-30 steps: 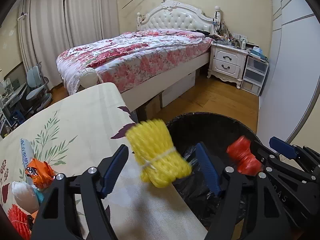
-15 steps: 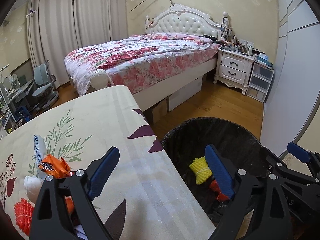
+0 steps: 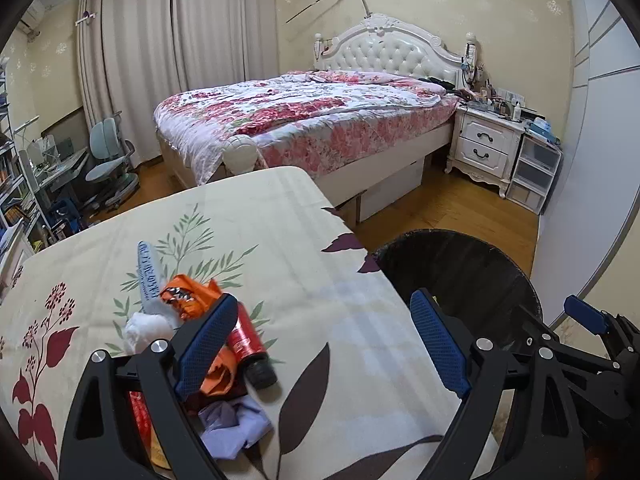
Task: Collect trash
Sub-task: 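Move both tools back over the remaining items on the bed, then grasp the orange foam net with the left tool, then grasp the white cloth bundle with the right tool while the left tool holds the orange net, then carry the orange net and white bundle over the bin and open both tools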
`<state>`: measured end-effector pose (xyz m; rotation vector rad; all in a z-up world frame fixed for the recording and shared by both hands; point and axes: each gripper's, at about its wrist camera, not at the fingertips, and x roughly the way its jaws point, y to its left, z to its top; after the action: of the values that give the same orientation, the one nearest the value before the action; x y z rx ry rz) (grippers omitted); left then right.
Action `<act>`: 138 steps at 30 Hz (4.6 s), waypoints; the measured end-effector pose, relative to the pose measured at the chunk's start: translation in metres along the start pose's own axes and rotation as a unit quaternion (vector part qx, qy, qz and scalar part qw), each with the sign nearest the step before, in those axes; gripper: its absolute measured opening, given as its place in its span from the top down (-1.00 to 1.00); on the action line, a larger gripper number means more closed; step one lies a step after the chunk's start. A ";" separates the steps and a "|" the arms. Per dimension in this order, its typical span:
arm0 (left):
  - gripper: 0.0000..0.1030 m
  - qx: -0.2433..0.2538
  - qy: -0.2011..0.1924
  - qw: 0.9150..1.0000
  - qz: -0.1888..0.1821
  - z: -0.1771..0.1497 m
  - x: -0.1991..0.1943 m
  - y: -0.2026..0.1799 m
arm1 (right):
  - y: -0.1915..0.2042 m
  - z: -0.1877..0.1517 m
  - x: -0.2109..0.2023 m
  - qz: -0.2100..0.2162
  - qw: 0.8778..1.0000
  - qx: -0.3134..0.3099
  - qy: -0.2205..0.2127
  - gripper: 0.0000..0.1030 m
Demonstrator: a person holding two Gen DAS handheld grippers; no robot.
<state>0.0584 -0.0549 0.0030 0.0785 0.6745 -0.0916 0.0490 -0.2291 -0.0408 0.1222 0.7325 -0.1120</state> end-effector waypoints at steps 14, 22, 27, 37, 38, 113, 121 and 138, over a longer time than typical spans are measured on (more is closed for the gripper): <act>-0.70 -0.043 0.016 0.997 0.066 -0.042 -0.035 0.069 | 0.057 -0.024 -0.024 0.051 0.997 -0.050 0.007 -0.53; -0.70 -0.080 0.031 0.991 0.107 -0.061 -0.037 0.118 | 0.093 -0.029 -0.029 0.078 0.994 -0.081 0.009 -0.53; -0.57 -0.108 0.054 0.989 0.082 -0.067 -0.028 0.136 | 0.108 -0.033 -0.028 0.088 0.992 -0.094 0.013 -0.53; -0.07 -0.103 0.059 0.992 0.052 -0.072 -0.027 0.138 | 0.120 -0.035 -0.030 0.098 0.990 -0.104 0.015 -0.53; -0.06 -0.103 0.057 0.992 0.052 -0.072 -0.029 0.140 | 0.122 -0.035 -0.031 0.100 0.989 -0.105 0.015 -0.53; -0.02 -0.141 0.041 0.977 0.153 -0.088 -0.047 0.244 | 0.236 -0.013 -0.016 0.214 0.963 -0.159 0.043 0.20; -0.02 -0.154 0.040 0.973 0.167 -0.088 -0.051 0.259 | 0.271 -0.020 -0.009 0.222 0.955 -0.189 0.055 0.28; -0.02 -0.126 0.017 0.984 0.122 -0.070 -0.055 0.215 | 0.214 -0.001 -0.040 0.194 0.969 -0.154 0.004 0.52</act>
<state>-0.0037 0.1687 -0.0082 -0.0821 0.7004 0.2315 0.0499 -0.0157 0.0004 -0.0330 0.7136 0.3749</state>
